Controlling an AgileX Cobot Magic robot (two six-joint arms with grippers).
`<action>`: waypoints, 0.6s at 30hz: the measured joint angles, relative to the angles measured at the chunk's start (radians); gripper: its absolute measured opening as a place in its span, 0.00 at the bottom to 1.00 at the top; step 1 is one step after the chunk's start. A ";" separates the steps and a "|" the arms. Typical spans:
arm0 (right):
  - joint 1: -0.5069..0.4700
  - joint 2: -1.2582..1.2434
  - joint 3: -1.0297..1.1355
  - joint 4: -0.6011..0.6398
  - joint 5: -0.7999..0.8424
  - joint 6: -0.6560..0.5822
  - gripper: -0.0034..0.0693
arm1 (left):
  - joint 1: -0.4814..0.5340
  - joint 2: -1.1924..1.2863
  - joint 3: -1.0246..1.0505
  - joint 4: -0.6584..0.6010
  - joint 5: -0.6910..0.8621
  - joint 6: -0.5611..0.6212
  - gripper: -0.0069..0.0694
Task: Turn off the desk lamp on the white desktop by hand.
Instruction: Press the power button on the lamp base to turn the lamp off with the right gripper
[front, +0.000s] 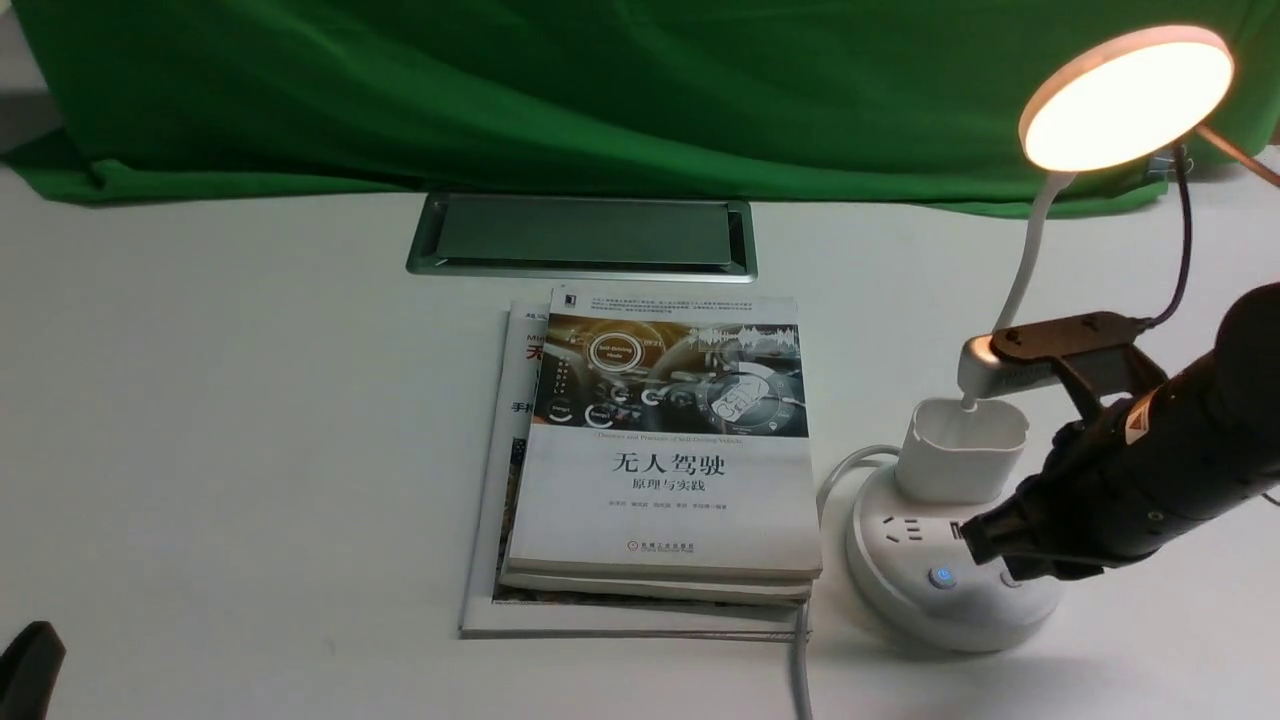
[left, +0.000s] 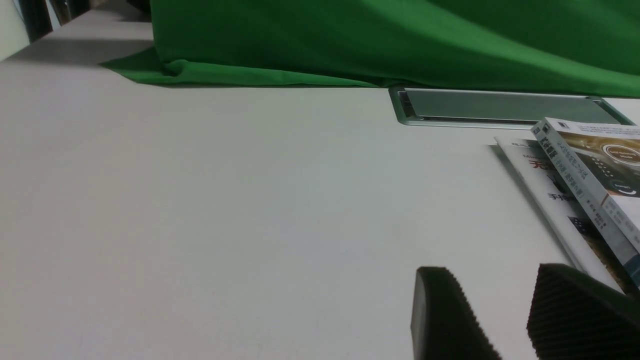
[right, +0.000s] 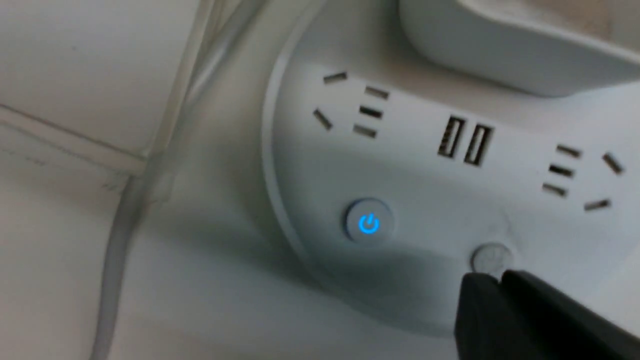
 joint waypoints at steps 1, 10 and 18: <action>0.000 0.014 0.000 -0.001 -0.005 -0.001 0.11 | 0.000 0.000 0.000 0.000 0.000 0.000 0.41; -0.010 0.107 -0.020 -0.004 -0.018 0.000 0.11 | 0.000 0.000 0.000 0.000 0.000 0.000 0.41; -0.010 0.061 -0.023 -0.017 0.007 0.004 0.11 | 0.000 0.000 0.000 0.000 0.000 0.000 0.41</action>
